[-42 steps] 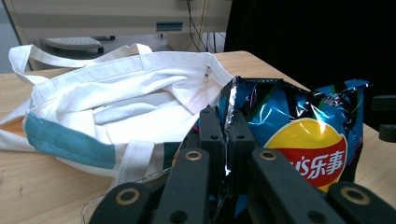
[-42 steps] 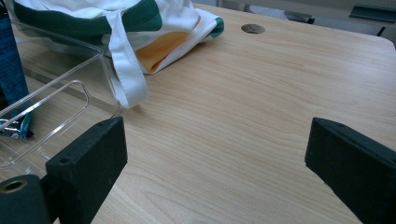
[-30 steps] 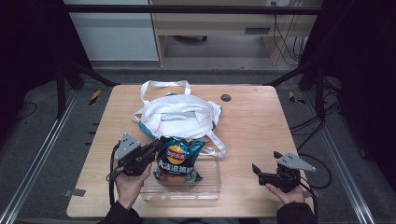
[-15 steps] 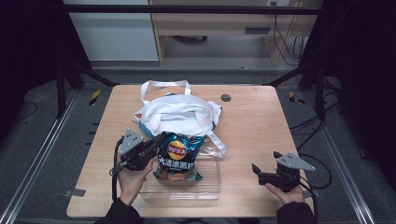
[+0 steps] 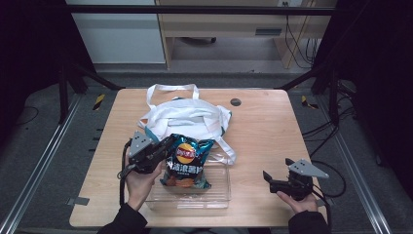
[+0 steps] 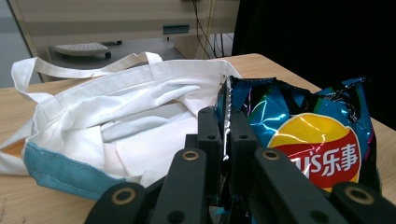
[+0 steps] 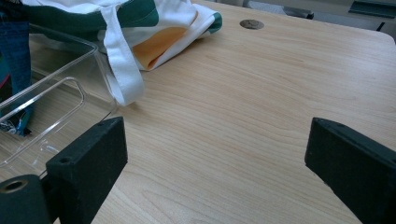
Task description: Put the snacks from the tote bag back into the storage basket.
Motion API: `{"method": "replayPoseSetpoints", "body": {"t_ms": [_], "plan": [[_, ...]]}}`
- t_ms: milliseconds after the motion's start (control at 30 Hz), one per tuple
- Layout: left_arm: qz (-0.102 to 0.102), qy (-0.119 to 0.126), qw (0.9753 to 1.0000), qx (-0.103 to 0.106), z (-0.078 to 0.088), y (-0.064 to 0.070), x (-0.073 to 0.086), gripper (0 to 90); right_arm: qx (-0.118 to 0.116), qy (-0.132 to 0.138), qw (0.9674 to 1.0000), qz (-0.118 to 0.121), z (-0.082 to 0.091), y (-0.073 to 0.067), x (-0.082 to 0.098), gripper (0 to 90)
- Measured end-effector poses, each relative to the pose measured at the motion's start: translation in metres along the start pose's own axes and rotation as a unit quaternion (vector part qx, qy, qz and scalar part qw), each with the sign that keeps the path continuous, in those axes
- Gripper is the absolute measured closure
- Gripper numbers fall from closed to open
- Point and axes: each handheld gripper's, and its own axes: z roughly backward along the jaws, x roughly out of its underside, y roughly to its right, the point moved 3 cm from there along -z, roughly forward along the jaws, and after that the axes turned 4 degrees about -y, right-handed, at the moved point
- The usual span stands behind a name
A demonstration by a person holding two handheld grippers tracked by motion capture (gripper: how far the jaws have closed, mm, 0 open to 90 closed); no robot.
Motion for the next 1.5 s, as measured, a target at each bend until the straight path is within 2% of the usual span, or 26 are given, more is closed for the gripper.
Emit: {"method": "replayPoseSetpoints", "body": {"t_ms": [267, 333, 500, 933, 1067, 1233, 1367, 1500], "plan": [[-0.001, -0.002, 1.0, 0.003, -0.003, 0.0, 0.0, 75.9, 0.0, 0.001, 1.0, -0.001, 0.0, 0.001, 0.0, 6.1], [-0.004, -0.004, 1.0, 0.002, -0.003, 0.0, 0.0, 68.3, 0.0, 0.002, 1.0, -0.004, 0.001, 0.0, 0.0, 6.0], [0.0, -0.007, 1.0, 0.007, 0.0, -0.002, -0.001, 60.3, -0.002, 0.002, 1.0, -0.005, 0.001, 0.0, 0.0, 6.1], [-0.022, -0.002, 0.9997, 0.007, 0.01, 0.0, -0.004, 54.6, -0.002, 0.006, 1.0, -0.006, 0.003, 0.0, -0.001, 6.0], [-0.019, 0.003, 0.9998, 0.007, 0.014, -0.001, -0.006, 54.0, -0.003, 0.007, 1.0, -0.006, 0.003, 0.0, -0.001, 6.1], [-0.019, 0.007, 0.9996, 0.022, 0.021, -0.004, -0.007, 50.5, -0.003, 0.009, 0.9999, -0.006, 0.004, 0.0, -0.001, 6.1], [-0.029, -0.002, 0.999, 0.034, 0.026, -0.005, -0.004, 46.5, -0.003, 0.009, 0.9999, -0.008, 0.004, 0.0, -0.001, 6.1], [-0.039, -0.007, 0.9988, 0.028, 0.03, -0.007, 0.0, 43.9, -0.003, 0.009, 0.9999, -0.01, 0.005, 0.0, -0.001, 6.1]]}}
